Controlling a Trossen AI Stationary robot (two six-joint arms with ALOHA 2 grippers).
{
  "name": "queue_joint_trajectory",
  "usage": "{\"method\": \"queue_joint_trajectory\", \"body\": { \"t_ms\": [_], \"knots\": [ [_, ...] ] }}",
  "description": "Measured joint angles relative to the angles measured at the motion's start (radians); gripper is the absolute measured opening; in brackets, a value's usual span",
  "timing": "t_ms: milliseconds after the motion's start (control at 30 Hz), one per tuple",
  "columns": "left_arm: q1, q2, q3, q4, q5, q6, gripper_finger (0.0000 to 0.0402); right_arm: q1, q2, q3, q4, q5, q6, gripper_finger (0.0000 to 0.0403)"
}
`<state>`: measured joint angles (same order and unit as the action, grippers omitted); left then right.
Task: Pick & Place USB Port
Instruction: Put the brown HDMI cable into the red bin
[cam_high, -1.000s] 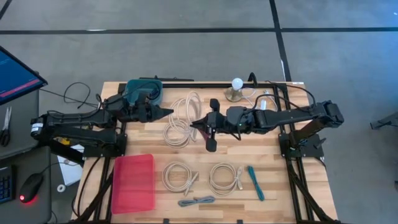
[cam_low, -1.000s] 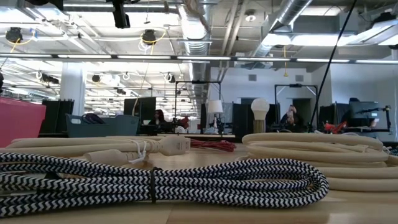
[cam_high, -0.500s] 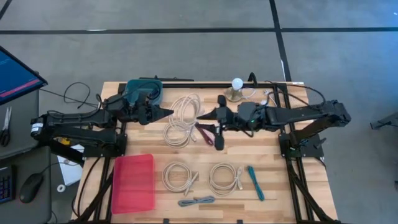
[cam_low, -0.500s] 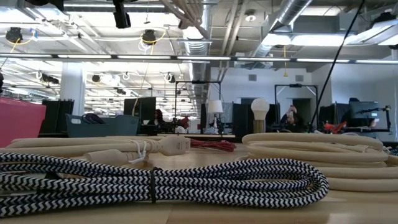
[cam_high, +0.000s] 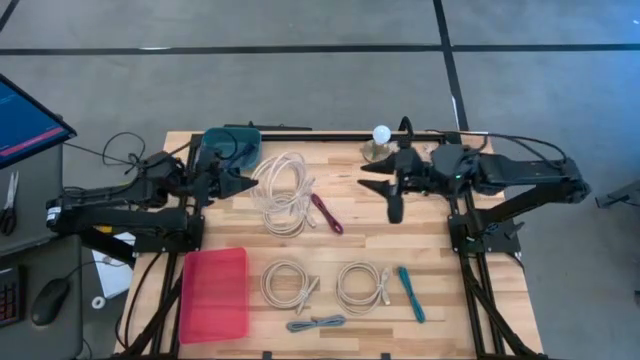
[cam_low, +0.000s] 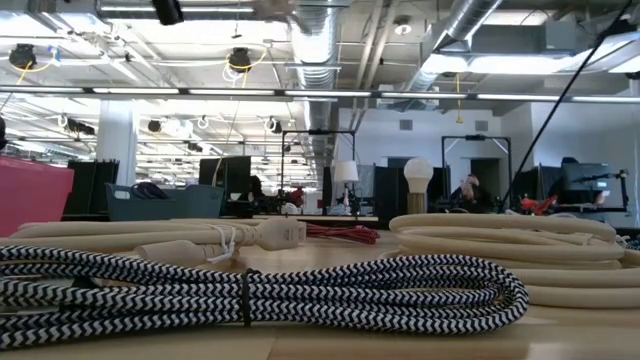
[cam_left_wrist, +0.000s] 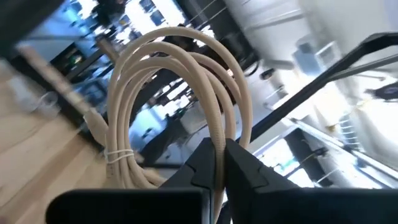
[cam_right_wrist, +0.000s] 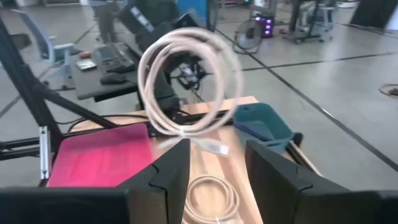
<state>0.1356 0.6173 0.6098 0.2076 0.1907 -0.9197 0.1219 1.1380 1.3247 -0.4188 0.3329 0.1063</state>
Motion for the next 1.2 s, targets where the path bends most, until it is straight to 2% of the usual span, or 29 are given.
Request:
{"method": "queue_joint_trajectory", "body": {
  "t_ms": [200, 267, 367, 567, 733, 1000, 1200],
  "knots": [
    [-0.022, -0.105, 0.000, -0.201, -0.007, 0.000, 0.0014, 0.000, -0.065, 0.000, -0.072, 0.075, 0.024, 0.0126],
    [-0.044, -0.116, 0.003, -0.219, -0.007, 0.000, 0.0014, 0.000, -0.084, 0.000, -0.104, 0.115, 0.028, 0.0120],
    [-0.082, -0.117, 0.054, -0.359, -0.007, 0.006, 0.0014, 0.000, -0.108, 0.000, -0.148, 0.175, 0.040, 0.0116],
    [-0.181, -0.055, 0.224, -0.754, -0.008, 0.025, 0.0014, -0.001, -0.141, 0.000, -0.197, 0.204, 0.079, 0.0118],
    [-0.265, 0.021, 0.337, -0.931, 0.005, -0.001, 0.0014, 0.000, -0.143, 0.000, -0.205, 0.244, 0.079, 0.0118],
    [-0.445, 0.120, 0.363, -1.014, 0.093, -0.149, 0.0014, 0.000, -0.142, 0.000, -0.217, 0.249, 0.079, 0.0118],
    [-0.584, 0.182, 0.363, -1.057, 0.098, -0.231, 0.0014, 0.000, -0.142, 0.000, -0.225, 0.249, 0.079, 0.0118]
  ]
}}
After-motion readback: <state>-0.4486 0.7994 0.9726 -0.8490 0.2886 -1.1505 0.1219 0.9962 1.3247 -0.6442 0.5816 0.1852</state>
